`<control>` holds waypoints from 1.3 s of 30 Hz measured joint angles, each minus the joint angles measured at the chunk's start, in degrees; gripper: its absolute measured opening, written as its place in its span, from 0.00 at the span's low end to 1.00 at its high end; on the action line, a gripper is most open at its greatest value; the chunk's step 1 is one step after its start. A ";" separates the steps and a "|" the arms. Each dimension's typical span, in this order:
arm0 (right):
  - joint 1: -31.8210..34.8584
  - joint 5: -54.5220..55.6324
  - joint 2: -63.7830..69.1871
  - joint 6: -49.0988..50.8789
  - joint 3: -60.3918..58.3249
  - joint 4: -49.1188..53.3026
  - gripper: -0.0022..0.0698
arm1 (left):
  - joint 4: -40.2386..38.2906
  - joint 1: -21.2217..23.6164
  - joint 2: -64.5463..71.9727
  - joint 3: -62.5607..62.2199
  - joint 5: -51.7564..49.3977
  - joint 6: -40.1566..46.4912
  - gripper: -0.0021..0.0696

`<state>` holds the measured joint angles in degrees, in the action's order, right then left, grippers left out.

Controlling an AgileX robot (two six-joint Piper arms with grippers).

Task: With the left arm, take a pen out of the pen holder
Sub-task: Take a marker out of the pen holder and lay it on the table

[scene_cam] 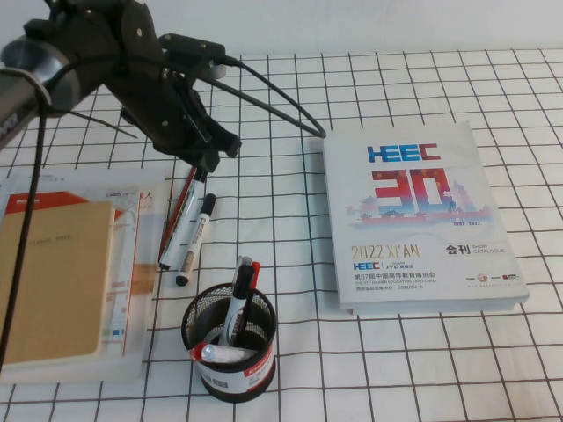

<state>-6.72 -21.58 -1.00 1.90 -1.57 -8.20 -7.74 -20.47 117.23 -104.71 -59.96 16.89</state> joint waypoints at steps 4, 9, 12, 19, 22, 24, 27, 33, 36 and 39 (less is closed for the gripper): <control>0.00 0.00 0.00 0.00 0.00 0.00 0.01 | 0.74 0.00 2.33 -1.63 -0.10 0.00 0.19; 0.00 0.00 0.00 0.00 0.00 0.00 0.01 | 1.42 0.00 4.64 -1.97 0.01 -0.53 0.19; 0.00 0.00 0.00 0.00 0.00 0.00 0.01 | 1.42 0.00 5.65 -2.06 0.24 -0.55 0.19; 0.00 0.00 0.00 0.00 0.00 0.00 0.01 | 1.32 0.00 6.90 -2.06 0.66 -2.04 0.19; 0.00 0.00 0.00 0.00 0.00 0.00 0.01 | 1.51 0.00 6.90 -2.06 1.04 -2.08 0.19; 0.00 0.00 0.00 0.00 0.00 0.00 0.01 | 1.79 0.00 6.90 -2.06 1.18 -2.08 0.19; 0.00 0.00 0.00 0.00 0.00 0.00 0.01 | 2.20 0.00 6.90 -2.06 1.53 -1.97 0.25; 0.00 0.00 0.00 0.00 0.00 0.00 0.01 | 2.57 0.00 6.90 -2.06 1.53 -2.08 0.48; 0.00 0.00 0.00 0.00 0.00 0.00 0.01 | 2.57 0.00 6.63 -2.06 1.00 -2.08 0.45; 0.00 0.00 0.00 0.00 0.00 0.00 0.01 | 2.65 0.00 4.97 -2.06 0.46 -2.08 0.27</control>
<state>-6.72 -21.58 -1.00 1.90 -1.57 -8.20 -5.08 -20.47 122.20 -106.77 -59.50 14.81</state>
